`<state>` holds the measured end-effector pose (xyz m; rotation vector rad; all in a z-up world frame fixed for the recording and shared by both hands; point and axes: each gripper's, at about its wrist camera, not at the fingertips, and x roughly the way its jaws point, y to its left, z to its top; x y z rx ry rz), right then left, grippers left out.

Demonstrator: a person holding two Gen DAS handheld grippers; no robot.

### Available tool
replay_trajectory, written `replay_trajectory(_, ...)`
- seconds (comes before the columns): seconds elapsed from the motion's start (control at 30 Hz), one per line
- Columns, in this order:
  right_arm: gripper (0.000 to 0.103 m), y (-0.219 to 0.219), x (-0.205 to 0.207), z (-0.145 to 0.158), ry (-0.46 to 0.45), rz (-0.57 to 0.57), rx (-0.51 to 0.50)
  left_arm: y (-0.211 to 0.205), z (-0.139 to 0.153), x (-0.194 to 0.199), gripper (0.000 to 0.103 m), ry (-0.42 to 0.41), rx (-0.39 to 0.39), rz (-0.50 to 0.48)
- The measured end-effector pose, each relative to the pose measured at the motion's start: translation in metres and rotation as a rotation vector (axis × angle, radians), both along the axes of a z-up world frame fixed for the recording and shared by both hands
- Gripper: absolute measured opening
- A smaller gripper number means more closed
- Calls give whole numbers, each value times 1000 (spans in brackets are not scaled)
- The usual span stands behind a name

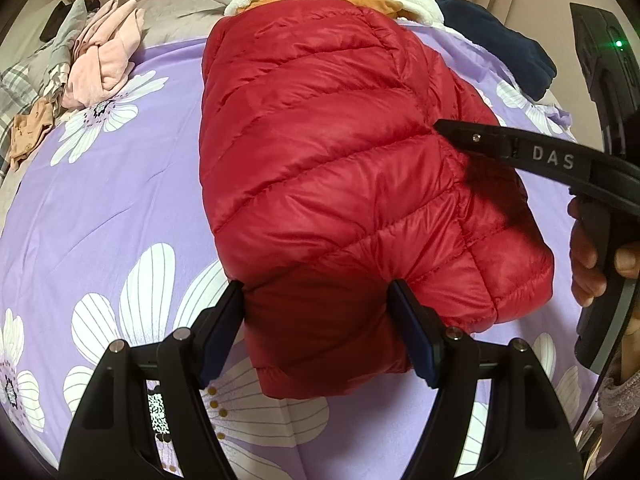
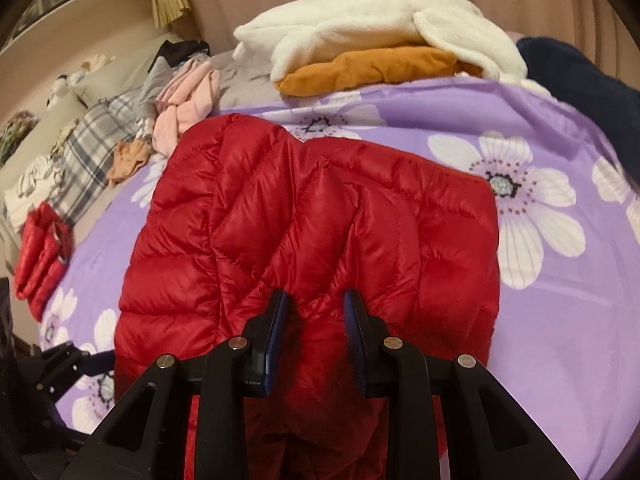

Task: Fold large clothes

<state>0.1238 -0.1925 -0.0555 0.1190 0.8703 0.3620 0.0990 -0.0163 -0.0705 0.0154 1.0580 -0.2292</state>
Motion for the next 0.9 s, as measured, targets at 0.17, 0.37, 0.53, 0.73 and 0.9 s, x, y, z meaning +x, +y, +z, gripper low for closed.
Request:
replay_trajectory(0.17, 27, -5, -21, 18, -45, 14, 2, 1, 0, 0, 73, 3, 0, 1)
replay_trajectory(0.37, 27, -2, -20, 7, -29, 25, -26, 1, 0, 1, 73, 2, 1, 4)
replay_trajectory(0.53, 27, -3, -12, -5, 2, 10, -7, 0, -1, 0, 73, 3, 8, 2)
replay_trajectory(0.73, 27, -7, -32, 13, -35, 21, 4, 1, 0, 0, 73, 5, 5, 8)
replay_trajectory(0.9, 27, -5, -50, 16, -48, 70, 18, 2, 0, 1, 73, 4, 5, 9)
